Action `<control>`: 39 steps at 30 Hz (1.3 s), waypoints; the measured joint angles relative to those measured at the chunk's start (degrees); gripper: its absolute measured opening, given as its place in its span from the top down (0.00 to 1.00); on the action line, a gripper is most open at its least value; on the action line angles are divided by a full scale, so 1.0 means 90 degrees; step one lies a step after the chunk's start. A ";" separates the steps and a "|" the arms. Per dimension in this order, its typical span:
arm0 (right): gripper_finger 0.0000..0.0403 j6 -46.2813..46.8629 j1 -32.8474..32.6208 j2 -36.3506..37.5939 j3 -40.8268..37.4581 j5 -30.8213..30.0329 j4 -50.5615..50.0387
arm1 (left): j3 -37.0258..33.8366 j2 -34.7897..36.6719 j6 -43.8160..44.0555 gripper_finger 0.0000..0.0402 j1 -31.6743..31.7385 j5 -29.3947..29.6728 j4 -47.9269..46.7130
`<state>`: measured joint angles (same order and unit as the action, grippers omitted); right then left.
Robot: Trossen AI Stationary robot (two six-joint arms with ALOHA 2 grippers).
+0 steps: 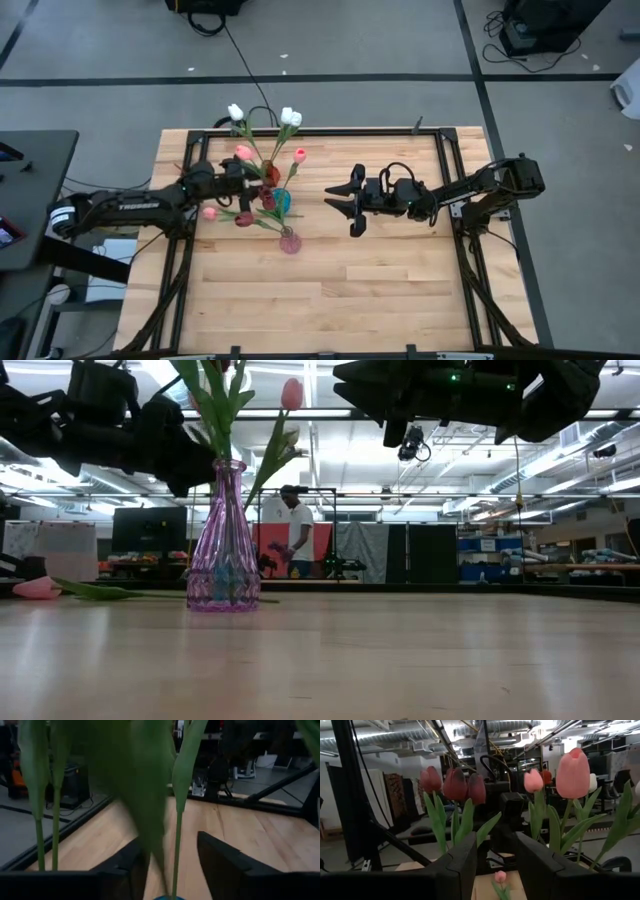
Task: Sort flowers into vase by color
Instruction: Put the pink flower into the blue vase
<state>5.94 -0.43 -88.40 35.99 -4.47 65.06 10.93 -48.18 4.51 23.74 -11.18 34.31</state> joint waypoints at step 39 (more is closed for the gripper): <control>0.65 -0.0637 -0.0277 -0.0010 0.0000 -0.0063 -0.0338 | 0.0613 0.1414 0.0850 0.49 -0.1209 0.0472 -0.4875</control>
<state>0.21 -2.92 -88.49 35.99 -5.04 62.02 16.45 -35.46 12.16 12.85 -6.93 -9.56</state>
